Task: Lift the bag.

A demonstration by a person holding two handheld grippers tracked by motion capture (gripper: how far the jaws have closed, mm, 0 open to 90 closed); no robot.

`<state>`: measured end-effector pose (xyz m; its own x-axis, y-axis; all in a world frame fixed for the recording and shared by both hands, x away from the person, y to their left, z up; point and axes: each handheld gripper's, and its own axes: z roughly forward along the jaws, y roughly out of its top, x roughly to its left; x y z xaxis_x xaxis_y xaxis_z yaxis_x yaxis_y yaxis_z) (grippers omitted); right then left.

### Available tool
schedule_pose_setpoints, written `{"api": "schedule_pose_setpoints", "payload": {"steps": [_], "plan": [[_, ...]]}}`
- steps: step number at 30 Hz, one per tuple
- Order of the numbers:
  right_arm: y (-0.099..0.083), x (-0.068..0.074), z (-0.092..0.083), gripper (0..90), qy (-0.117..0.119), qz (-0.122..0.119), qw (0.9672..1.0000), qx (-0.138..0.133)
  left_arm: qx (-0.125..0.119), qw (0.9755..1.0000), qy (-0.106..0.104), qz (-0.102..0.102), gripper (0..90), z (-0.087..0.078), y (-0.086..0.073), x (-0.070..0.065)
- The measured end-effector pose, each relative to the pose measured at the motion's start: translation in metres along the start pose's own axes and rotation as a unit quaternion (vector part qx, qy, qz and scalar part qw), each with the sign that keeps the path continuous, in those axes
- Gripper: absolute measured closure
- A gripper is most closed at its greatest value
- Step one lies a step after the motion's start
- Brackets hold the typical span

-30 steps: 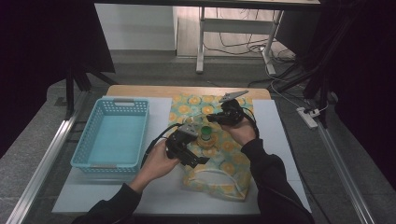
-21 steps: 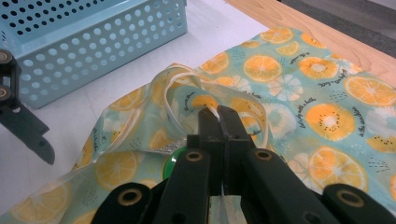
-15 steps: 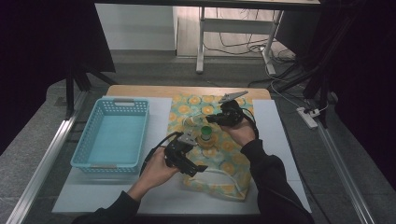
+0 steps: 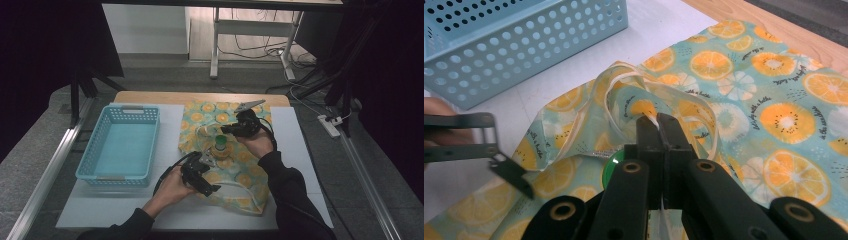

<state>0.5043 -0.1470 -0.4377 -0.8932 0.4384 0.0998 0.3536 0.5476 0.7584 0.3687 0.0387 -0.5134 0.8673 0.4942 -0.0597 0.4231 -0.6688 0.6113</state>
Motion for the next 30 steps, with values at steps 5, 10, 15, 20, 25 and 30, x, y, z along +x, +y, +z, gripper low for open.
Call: {"api": "schedule_pose_setpoints", "payload": {"steps": [5, 10, 15, 20, 25, 30], "plan": [[-0.003, 0.001, 0.004, 90.0, 0.003, 0.002, 1.0000, 0.003, 0.019, 0.9998, 0.010, -0.003, 3.6, 0.015, -0.006, 0.005], [-0.004, 0.000, 0.005, 90.0, 0.004, 0.003, 1.0000, 0.005, 0.019, 0.9997, 0.013, 0.000, 7.8, 0.017, -0.009, 0.008], [-0.004, 0.000, 0.005, 90.0, 0.003, 0.004, 1.0000, 0.005, 0.014, 0.9998, 0.010, -0.002, 26.3, 0.013, -0.009, 0.013], [-0.005, 0.000, 0.005, 90.0, 0.003, 0.003, 1.0000, 0.006, 0.020, 0.9997, 0.014, -0.008, 38.6, 0.011, -0.007, 0.017], [-0.004, 0.001, 0.005, 90.0, 0.002, 0.003, 1.0000, 0.006, 0.033, 0.9992, 0.015, -0.018, 52.2, 0.010, -0.002, 0.020], [-0.005, 0.000, 0.004, 90.0, 0.001, 0.004, 1.0000, 0.005, 0.031, 0.9993, 0.012, -0.016, 64.6, 0.010, -0.001, 0.020]]}}
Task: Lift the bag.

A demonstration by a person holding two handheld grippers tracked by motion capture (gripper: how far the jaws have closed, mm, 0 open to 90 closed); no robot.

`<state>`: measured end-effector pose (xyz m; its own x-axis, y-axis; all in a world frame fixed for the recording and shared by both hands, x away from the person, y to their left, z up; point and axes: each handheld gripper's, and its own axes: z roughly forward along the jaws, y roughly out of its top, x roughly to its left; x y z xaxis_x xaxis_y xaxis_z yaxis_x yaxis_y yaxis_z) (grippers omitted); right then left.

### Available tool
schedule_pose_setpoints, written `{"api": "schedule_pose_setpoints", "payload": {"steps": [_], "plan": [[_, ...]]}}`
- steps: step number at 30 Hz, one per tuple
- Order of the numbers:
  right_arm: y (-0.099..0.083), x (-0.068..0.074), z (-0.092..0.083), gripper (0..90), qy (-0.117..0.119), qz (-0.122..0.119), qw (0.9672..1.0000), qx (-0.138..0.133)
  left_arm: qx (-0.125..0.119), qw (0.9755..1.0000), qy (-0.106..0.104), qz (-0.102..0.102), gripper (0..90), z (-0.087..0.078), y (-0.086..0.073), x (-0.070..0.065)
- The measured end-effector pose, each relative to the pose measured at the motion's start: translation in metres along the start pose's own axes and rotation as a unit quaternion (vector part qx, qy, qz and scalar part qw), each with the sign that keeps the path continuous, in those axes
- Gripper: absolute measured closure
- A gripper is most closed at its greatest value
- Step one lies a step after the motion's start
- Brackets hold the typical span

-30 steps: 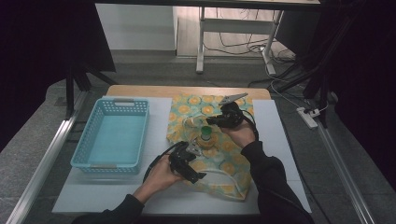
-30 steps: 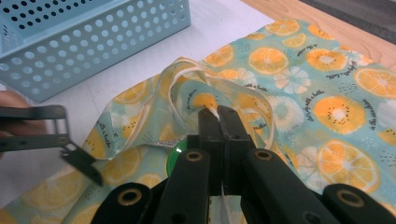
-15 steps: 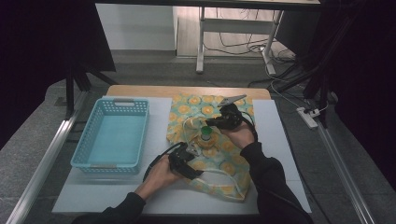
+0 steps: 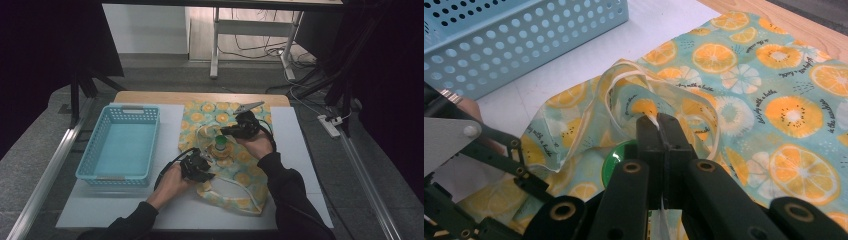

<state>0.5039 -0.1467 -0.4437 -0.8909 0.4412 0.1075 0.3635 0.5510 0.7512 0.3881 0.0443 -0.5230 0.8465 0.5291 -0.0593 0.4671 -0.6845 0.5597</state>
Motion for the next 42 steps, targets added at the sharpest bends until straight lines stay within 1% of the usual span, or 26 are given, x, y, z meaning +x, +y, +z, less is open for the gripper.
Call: {"api": "schedule_pose_setpoints", "payload": {"steps": [2, 4, 5, 8, 9, 10, 12, 14, 17, 21, 23, 24, 26, 31, 33, 38, 40, 42], "plan": [[0.000, -0.001, -0.001, 90.0, -0.001, 0.001, 1.0000, 0.000, -0.002, 1.0000, -0.006, 0.000, 74.0, 0.000, 0.000, 0.000], [0.000, -0.001, -0.001, 90.0, -0.001, 0.002, 1.0000, 0.000, -0.007, 0.9997, -0.022, 0.004, 87.6, 0.002, 0.000, 0.001], [0.000, -0.001, -0.001, 90.0, -0.001, 0.002, 1.0000, 0.000, -0.008, 0.9997, -0.023, 0.002, 89.4, 0.002, 0.000, 0.001], [-0.001, -0.002, -0.001, 90.0, -0.001, 0.002, 1.0000, 0.000, -0.008, 0.9995, -0.026, -0.014, 89.9, 0.002, 0.000, 0.002], [-0.001, -0.002, -0.001, 90.0, -0.001, 0.003, 1.0000, 0.000, -0.008, 0.9995, -0.026, -0.017, 90.0, 0.002, 0.000, 0.001], [0.000, -0.002, -0.001, 90.0, -0.001, 0.003, 1.0000, 0.000, -0.009, 0.9995, -0.025, -0.014, 90.0, 0.001, 0.000, 0.001], [0.000, -0.002, -0.001, 90.0, 0.000, 0.004, 1.0000, 0.000, -0.009, 0.9992, -0.028, -0.026, 90.0, 0.001, 0.000, 0.002], [0.000, -0.003, -0.002, 90.0, -0.001, 0.004, 1.0000, -0.001, -0.011, 0.9991, -0.027, -0.031, 90.0, 0.000, 0.000, 0.002], [0.001, -0.004, -0.005, 90.0, -0.001, 0.007, 1.0000, -0.004, -0.024, 0.9978, -0.040, -0.047, 90.0, -0.005, 0.001, 0.004], [0.004, -0.004, -0.011, 90.0, -0.002, 0.007, 1.0000, -0.007, -0.039, 0.9956, -0.058, -0.062, 90.0, -0.017, 0.005, 0.008], [0.006, -0.003, -0.013, 90.0, -0.002, 0.006, 0.9999, -0.008, -0.046, 0.9951, -0.059, -0.065, 90.0, -0.024, 0.008, 0.009], [0.007, -0.003, -0.015, 90.0, -0.002, 0.006, 0.9999, -0.009, -0.052, 0.9944, -0.062, -0.068, 90.0, -0.028, 0.009, 0.010], [0.009, -0.002, -0.017, 90.0, -0.001, 0.005, 0.9999, -0.010, -0.058, 0.9944, -0.057, -0.067, 90.0, -0.036, 0.011, 0.011], [0.016, 0.002, -0.022, 90.0, 0.002, -0.001, 0.9999, -0.015, -0.079, 0.9927, -0.060, -0.068, 90.0, -0.050, 0.015, 0.015], [0.018, 0.004, -0.023, 90.0, 0.004, -0.002, 0.9999, -0.014, -0.089, 0.9913, -0.065, -0.072, 90.0, -0.056, 0.017, 0.017], [0.025, 0.006, -0.028, 90.0, 0.004, -0.007, 0.9998, -0.018, -0.111, 0.9893, -0.062, -0.072, 90.0, -0.074, 0.022, 0.023], [0.028, 0.007, -0.031, 90.0, 0.003, -0.010, 0.9997, -0.022, -0.123, 0.9877, -0.063, -0.073, 90.0, -0.082, 0.026, 0.025], [0.032, 0.008, -0.034, 90.0, 0.003, -0.012, 0.9996, -0.024, -0.130, 0.9874, -0.056, -0.070, 90.0, -0.091, 0.029, 0.027]]}}
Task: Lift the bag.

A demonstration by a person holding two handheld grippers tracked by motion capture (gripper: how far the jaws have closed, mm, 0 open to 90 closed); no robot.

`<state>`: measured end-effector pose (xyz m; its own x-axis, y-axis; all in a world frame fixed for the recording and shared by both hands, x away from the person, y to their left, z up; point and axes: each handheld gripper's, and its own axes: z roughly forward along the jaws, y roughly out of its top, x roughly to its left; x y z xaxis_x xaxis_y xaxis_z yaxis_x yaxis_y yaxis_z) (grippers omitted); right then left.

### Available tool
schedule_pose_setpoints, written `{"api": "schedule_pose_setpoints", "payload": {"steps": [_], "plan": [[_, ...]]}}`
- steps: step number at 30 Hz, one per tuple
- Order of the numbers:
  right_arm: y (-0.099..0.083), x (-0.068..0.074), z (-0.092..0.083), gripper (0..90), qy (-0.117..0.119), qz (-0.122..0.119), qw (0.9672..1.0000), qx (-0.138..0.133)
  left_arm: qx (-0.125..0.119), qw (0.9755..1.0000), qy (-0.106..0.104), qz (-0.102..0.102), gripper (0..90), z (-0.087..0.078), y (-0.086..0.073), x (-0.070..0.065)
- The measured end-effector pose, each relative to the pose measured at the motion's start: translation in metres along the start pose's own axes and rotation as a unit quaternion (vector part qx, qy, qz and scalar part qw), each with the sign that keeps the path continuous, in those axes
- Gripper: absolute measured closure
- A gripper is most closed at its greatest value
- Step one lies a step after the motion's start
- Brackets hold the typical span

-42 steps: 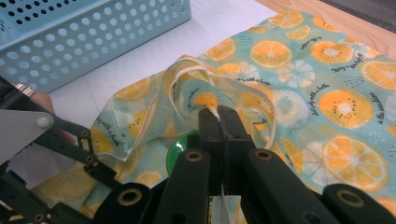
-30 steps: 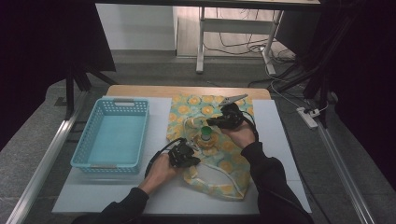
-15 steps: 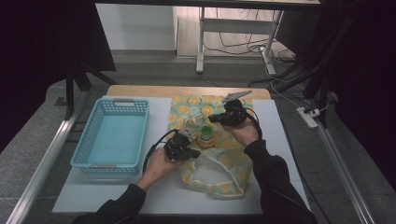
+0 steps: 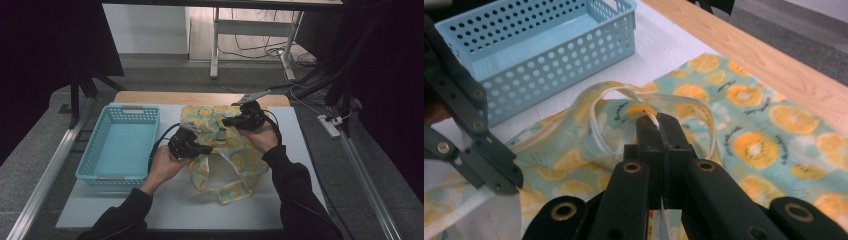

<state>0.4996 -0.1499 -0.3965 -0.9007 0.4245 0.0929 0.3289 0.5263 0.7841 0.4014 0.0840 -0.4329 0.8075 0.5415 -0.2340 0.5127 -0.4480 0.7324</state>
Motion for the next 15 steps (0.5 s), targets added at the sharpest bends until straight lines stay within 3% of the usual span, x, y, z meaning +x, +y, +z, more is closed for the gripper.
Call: {"api": "schedule_pose_setpoints", "payload": {"steps": [15], "plan": [[0.027, 0.005, -0.021, 90.0, -0.001, -0.010, 0.9998, -0.019, -0.042, 0.9989, 0.012, 0.016, 90.0, -0.044, 0.047, 0.004]]}}
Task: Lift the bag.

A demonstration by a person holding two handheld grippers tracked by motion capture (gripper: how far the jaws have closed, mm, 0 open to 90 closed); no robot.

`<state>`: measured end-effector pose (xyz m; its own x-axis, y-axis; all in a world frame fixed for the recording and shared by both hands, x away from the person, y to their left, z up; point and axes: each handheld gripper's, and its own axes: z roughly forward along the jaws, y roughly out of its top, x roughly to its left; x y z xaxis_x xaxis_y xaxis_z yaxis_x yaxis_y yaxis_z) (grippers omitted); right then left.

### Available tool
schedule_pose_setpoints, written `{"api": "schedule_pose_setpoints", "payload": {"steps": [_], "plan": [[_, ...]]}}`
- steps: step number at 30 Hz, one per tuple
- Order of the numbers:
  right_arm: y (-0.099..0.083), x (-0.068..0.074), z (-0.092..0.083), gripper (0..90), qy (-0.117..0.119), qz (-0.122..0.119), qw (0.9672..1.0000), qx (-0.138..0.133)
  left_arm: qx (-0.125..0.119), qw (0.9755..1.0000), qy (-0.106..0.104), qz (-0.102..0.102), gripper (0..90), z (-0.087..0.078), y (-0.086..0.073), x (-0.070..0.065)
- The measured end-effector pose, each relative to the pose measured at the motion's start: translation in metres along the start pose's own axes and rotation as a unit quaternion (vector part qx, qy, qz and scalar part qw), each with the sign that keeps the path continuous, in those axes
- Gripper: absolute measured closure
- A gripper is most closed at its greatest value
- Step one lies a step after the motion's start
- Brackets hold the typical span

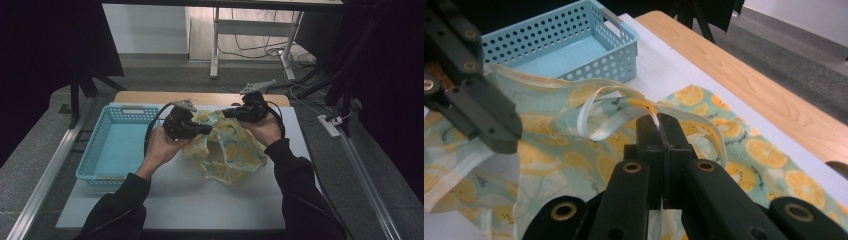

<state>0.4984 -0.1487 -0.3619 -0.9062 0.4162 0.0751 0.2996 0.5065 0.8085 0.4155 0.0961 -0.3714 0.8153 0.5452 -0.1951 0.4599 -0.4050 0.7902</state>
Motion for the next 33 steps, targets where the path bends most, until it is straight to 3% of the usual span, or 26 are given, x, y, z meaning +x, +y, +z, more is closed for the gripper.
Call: {"api": "schedule_pose_setpoints", "payload": {"steps": [14, 33], "plan": [[0.028, 0.006, -0.021, 90.0, 0.007, -0.009, 0.9997, -0.023, -0.045, 0.9988, 0.016, 0.013, 90.0, -0.036, 0.048, 0.003], [0.069, 0.021, -0.056, 90.0, 0.012, -0.034, 0.9977, -0.058, -0.083, 0.9947, 0.045, 0.042, 90.0, -0.077, 0.098, -0.011]]}}
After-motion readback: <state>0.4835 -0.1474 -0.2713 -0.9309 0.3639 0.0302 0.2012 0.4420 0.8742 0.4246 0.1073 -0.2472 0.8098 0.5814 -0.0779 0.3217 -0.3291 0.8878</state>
